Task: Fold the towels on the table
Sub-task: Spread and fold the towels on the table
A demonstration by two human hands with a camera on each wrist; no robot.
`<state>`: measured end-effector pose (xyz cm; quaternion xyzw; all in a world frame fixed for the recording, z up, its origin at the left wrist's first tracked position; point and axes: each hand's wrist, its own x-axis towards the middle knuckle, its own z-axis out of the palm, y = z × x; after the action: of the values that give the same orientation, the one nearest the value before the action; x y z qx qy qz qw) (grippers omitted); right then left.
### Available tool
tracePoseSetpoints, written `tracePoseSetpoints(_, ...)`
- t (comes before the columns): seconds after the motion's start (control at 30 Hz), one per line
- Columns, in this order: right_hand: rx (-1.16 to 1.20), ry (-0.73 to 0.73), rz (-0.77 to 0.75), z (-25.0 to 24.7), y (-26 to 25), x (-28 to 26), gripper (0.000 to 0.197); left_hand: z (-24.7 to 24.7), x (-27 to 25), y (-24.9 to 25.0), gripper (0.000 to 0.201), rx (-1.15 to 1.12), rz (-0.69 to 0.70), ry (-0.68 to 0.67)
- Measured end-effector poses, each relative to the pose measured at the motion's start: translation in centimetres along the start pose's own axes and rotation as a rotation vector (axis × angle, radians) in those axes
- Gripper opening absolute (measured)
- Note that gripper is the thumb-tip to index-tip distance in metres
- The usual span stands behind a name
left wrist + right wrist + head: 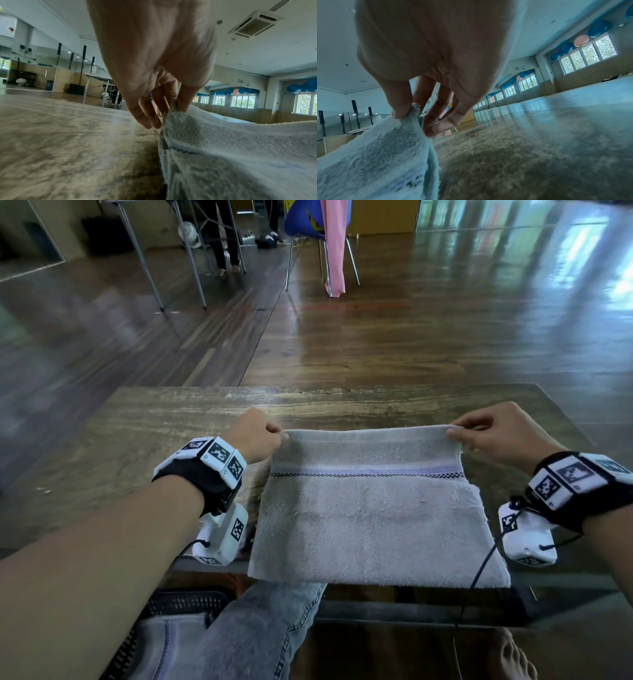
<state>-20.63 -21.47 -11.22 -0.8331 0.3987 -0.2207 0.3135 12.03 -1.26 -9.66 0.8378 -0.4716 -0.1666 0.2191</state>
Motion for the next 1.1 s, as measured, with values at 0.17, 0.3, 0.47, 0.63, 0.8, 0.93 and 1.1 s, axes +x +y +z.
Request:
tracePoseSetpoints(0.17,0.026,0.039,-0.058,-1.1,-0.1,-1.4,0.020,-1.3,-1.8,-0.1,0.011,-0.095,0.039,0.086)
tracePoseSetpoints(0.3,0.082,0.107,-0.129,-1.7,-0.7,-2.5,0.023,-2.1,-3.1,0.3,0.013,-0.152,0.034,0.137)
tracePoseSetpoints(0.47,0.075,0.138,-0.163,-2.4,-1.6,-3.9,0.025,-2.8,-4.5,1.1,0.020,-0.196,0.032,0.127)
tracePoseSetpoints(0.63,-0.149,0.090,-0.116,-3.2,-2.2,-5.6,0.019,-3.0,-5.1,1.8,0.021,-0.091,0.042,0.076)
tracePoseSetpoints(0.8,-0.275,0.158,-0.056,-3.4,-2.0,-6.6,0.009,-3.5,-5.1,3.4,0.016,-0.017,0.002,0.019)
tracePoseSetpoints(0.93,-0.152,0.196,0.023,-3.6,-2.2,-5.4,0.004,-4.6,-4.3,6.0,0.012,-0.205,-0.086,0.141)
tracePoseSetpoints(1.1,0.313,0.487,-0.104,-5.6,-4.4,-3.3,0.009,-6.9,-3.3,9.3,0.012,-0.284,0.061,0.568)
